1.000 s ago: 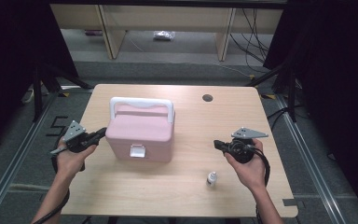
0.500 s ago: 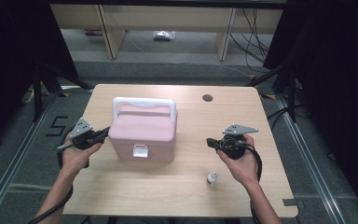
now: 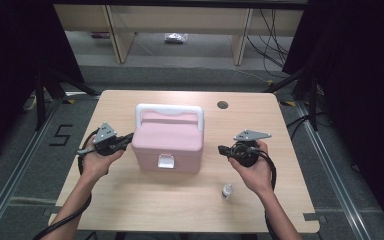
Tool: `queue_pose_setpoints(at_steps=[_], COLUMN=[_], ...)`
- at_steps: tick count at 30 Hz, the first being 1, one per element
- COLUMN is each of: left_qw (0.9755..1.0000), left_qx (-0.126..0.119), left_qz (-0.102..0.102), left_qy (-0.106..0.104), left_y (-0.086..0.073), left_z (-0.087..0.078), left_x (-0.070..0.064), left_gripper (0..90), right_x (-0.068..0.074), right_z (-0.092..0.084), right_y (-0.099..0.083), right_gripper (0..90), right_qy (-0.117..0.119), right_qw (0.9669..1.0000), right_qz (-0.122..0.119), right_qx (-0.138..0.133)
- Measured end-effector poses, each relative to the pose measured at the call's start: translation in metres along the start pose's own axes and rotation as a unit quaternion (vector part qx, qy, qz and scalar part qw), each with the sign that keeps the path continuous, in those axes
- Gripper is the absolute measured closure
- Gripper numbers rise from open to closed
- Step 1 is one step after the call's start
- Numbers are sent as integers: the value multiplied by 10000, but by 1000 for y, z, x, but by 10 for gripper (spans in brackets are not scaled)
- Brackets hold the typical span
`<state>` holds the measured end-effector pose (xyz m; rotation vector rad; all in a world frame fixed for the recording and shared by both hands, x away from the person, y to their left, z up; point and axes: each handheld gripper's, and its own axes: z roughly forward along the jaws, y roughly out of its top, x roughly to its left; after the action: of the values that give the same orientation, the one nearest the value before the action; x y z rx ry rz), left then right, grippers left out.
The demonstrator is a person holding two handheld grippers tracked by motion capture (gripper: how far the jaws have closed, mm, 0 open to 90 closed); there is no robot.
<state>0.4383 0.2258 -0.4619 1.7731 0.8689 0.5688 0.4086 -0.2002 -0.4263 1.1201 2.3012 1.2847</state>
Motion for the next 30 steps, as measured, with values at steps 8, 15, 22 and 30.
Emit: queue_pose_setpoints(at_steps=[8, 15, 22, 30], left_qw=[9999, 9996, 9992, 9986], left_qx=[18, 73, 72, 103], left_qz=[67, 178, 231, 302], left_qy=[-130, -214, -332, -430], left_y=[7, 14, 19, 25], left_z=[18, 32, 44, 58], left_x=[-16, -33, -48, -62], left_gripper=[900, 900, 900, 900], right_x=[-9, -14, -23, -29], right_z=[0, -3, -9, -16], right_y=[-3, -5, -11, -16], right_gripper=[900, 900, 900, 900], right_qy=[-281, -446, -616, -732], right_qw=[9996, 9989, 9980, 9969], right_qz=[2, 121, 152, 295], right_qx=[42, 45, -13, 42])
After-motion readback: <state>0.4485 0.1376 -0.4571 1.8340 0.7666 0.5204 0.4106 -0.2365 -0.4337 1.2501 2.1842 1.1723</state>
